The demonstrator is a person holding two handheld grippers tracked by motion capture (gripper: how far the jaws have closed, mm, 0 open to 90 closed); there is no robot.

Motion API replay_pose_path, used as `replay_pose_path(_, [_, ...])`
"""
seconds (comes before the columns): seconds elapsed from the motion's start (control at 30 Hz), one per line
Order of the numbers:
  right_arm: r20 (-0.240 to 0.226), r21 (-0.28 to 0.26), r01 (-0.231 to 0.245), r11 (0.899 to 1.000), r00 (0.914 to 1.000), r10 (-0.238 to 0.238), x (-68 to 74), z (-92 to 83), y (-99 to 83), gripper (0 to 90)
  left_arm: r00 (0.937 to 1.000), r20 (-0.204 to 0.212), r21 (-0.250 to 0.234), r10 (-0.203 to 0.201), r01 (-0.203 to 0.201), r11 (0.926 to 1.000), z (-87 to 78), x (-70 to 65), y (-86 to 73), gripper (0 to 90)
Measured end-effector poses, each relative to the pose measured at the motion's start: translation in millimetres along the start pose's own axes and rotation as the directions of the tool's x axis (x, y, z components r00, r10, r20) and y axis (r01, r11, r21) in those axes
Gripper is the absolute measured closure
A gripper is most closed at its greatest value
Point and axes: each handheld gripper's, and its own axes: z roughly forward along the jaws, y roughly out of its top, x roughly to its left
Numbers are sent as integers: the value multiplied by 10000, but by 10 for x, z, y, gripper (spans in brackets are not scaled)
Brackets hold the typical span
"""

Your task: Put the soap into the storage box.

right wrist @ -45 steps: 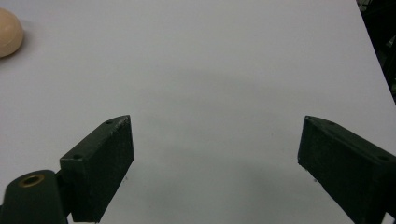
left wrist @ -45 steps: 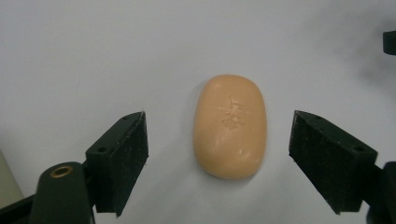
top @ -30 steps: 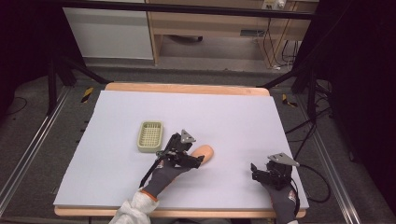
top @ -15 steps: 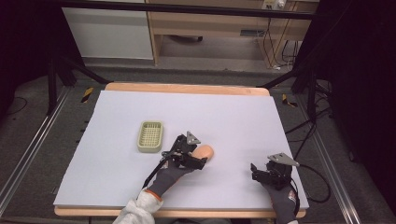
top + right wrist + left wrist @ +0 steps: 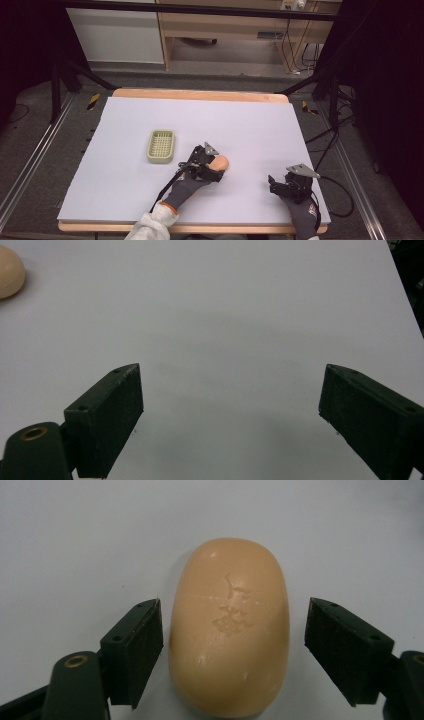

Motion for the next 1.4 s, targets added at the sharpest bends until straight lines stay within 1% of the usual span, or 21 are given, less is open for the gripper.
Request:
replay_pose_path(0.17, [5,16,23,10000,10000,-23,-2,1,0,109,10000,-4,162,56,-56,9999,46,9,-3,234])
replay_pose_path(0.33, [16,-3,-6,10000,10000,6,-1,1,0,108,10000,64,257,64,-66,9996,89,-1,-5,268])
replay_pose_path(0.4, [17,-3,-17,10000,10000,17,-1,2,1,109,10000,10,279,54,-54,9996,106,0,-5,278])
replay_pose_path(0.5, [23,14,3,10000,10000,-3,-2,2,0,109,10000,5,268,38,-38,9996,105,6,-2,296])
replay_pose_path(0.67, [20,22,2,10000,10000,-2,-1,3,1,109,9999,-17,254,99,-98,9996,113,7,5,297])
replay_pose_path(0.77, [36,26,-4,10000,10000,4,0,2,1,109,10000,-29,226,60,-60,9997,120,0,8,296])
replay_pose_path(0.8, [40,19,-1,10000,10000,1,-2,2,1,109,9999,-72,238,113,-112,9997,125,-6,11,296])
replay_pose_path(0.93, [31,13,-26,10000,10000,26,-1,4,1,109,9999,-35,269,162,-161,9995,126,-3,15,298])
replay_pose_path(1.07, [36,14,-23,10000,10000,23,-1,3,1,108,9994,16,503,360,-360,9981,119,8,35,305])
replay_pose_path(1.1, [35,12,-26,10000,10000,26,-1,3,1,109,9995,26,470,329,-330,9984,122,6,36,306])
replay_pose_path(1.4, [34,-10,-27,10000,10000,27,-5,1,2,109,9989,30,495,460,-461,9977,119,4,38,312])
